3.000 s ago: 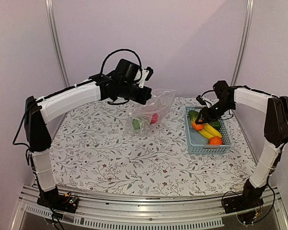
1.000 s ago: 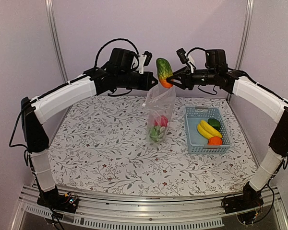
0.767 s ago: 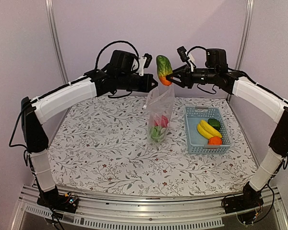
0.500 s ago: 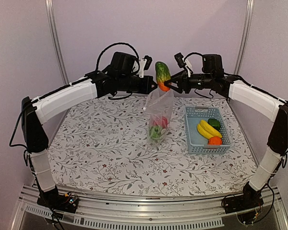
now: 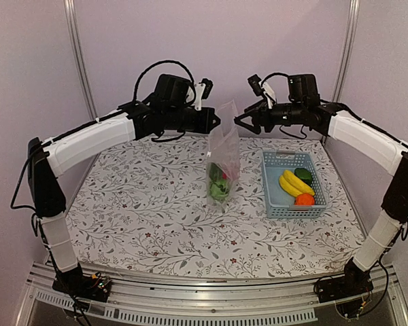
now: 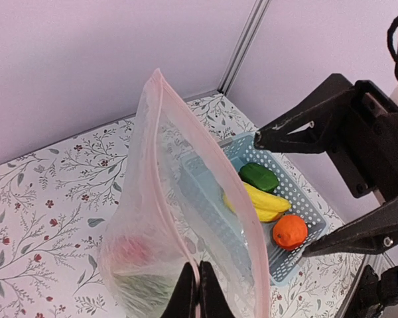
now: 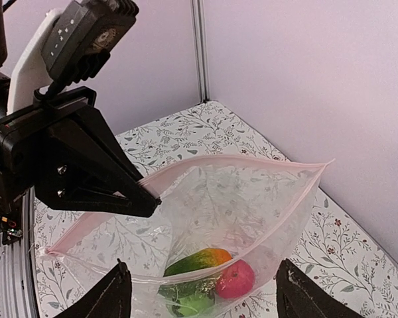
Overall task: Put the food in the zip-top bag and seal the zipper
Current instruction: Place the fake fruit in the zipper food storage bag, then adjust the zipper food storage bag at the center of the board.
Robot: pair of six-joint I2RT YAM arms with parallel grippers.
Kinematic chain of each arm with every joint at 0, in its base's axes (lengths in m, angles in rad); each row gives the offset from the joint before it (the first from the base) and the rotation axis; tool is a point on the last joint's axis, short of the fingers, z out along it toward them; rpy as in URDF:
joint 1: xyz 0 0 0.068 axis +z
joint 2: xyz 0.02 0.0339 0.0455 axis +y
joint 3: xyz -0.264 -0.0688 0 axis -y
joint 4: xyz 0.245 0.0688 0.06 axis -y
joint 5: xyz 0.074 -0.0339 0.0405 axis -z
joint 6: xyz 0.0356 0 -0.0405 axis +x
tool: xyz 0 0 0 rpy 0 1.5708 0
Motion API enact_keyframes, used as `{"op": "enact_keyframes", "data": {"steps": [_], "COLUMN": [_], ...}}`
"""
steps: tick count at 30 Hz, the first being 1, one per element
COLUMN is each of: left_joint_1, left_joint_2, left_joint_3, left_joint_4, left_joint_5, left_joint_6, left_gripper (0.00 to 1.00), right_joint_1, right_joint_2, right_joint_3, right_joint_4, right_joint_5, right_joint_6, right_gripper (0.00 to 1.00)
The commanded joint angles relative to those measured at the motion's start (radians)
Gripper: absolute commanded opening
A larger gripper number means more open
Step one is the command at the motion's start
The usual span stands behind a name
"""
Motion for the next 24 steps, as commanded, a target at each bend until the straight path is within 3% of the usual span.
{"op": "enact_keyframes", "data": {"steps": [1, 5, 12, 21, 24], "left_joint_1": [0.004, 0.004, -0.012, -0.078, -0.09], "left_joint_2": [-0.03, -0.022, 0.017, 0.087, 0.092], "left_joint_3": [-0.01, -0.014, 0.036, 0.148, 0.149], "left_joint_4": [-0.011, -0.008, -0.037, -0.164, -0.177], "left_joint_5": [-0.017, 0.001, 0.02, -0.056, -0.106], "left_joint_6": [0.03, 0.046, 0.06, 0.129, 0.125], "left_gripper": [0.01, 0.01, 0.03, 0.1, 0.1], "right_joint_1": [0.006, 0.005, 0.005, 0.006, 0.006], "right_joint_2": [-0.073, -0.077, 0.075, 0.173, 0.174], "right_joint_3": [0.049, 0.08, 0.274, 0.343, 0.316], "right_joint_4": [-0.115, -0.186, -0.358, -0.4, -0.405], "right_joint_5": [0.125, 0.209, 0.111, 0.101, 0.117], "right_joint_6": [-0.021, 0.039, 0.149, 0.246, 0.255], "right_gripper": [0.73, 0.69, 0.65, 0.48, 0.36]}}
